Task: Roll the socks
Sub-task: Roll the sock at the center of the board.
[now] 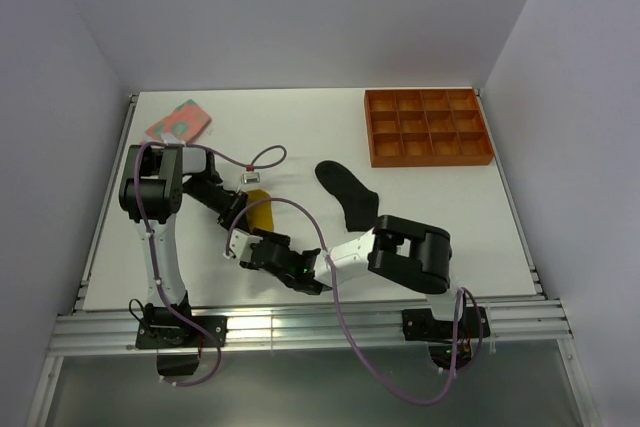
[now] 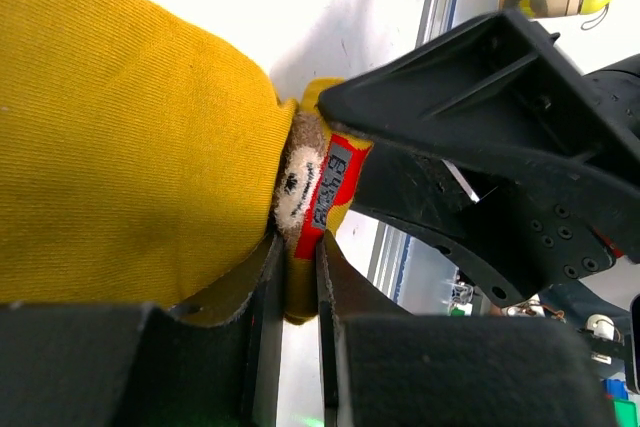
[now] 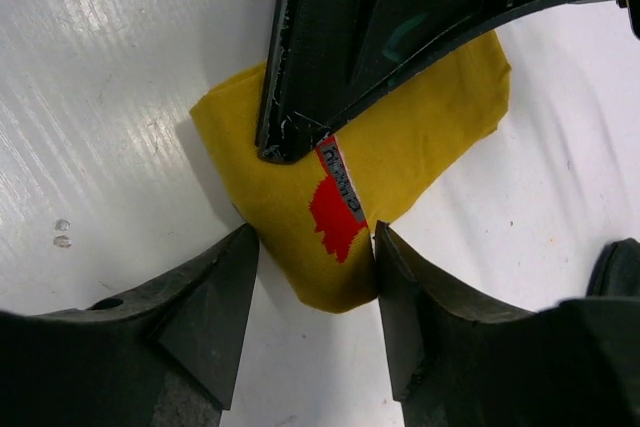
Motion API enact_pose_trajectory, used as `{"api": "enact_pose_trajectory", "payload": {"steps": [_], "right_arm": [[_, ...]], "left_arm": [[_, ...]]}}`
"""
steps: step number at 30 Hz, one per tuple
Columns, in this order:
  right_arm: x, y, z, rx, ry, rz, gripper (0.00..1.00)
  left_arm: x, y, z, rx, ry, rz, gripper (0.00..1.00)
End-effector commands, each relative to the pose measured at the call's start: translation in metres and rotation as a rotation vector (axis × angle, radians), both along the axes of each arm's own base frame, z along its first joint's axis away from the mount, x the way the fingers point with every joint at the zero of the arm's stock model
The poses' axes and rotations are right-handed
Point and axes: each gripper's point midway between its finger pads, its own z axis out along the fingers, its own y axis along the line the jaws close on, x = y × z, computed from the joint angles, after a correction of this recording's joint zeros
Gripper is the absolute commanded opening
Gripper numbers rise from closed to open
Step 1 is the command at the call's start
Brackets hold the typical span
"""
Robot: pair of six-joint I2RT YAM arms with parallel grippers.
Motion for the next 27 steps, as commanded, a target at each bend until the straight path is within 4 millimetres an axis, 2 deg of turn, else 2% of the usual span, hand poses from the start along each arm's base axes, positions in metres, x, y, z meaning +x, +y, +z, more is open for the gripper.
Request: {"api": "enact_pose_trajectory", "payload": {"steps": [1, 6, 8, 12, 17, 23, 27], "right_arm": [[0.000, 0.008, 0.004, 0.030, -0.016, 0.008, 0.55], [-0.007, 0.011, 0.005, 0.037, 0.034, 0.031, 0.45], [-0.014, 0.012, 0.004, 0.038, 0.072, 0.051, 0.37], [-0.025, 0.002, 0.003, 0.008, 0.139, 0.056, 0.20], [-0.032, -0.007, 0.007, -0.003, 0.191, 0.044, 0.21], [-0.040, -0.019, 0.003, -0.051, 0.242, 0.032, 0.20], [-0.048, -0.022, -0.003, -0.074, 0.310, 0.038, 0.19]], "left_arm": [[-0.005, 0.001, 0.001, 0.005, 0.017, -0.025, 0.00], [-0.004, -0.002, 0.002, 0.002, 0.007, -0.029, 0.00], [0.003, -0.004, 0.006, -0.008, -0.014, -0.019, 0.01], [0.025, -0.010, 0.021, -0.009, -0.096, 0.035, 0.15], [0.056, -0.017, 0.036, -0.014, -0.225, 0.104, 0.29], [0.087, -0.020, 0.048, 0.036, -0.335, 0.222, 0.31], [0.093, -0.015, 0.045, 0.090, -0.400, 0.263, 0.30]]}}
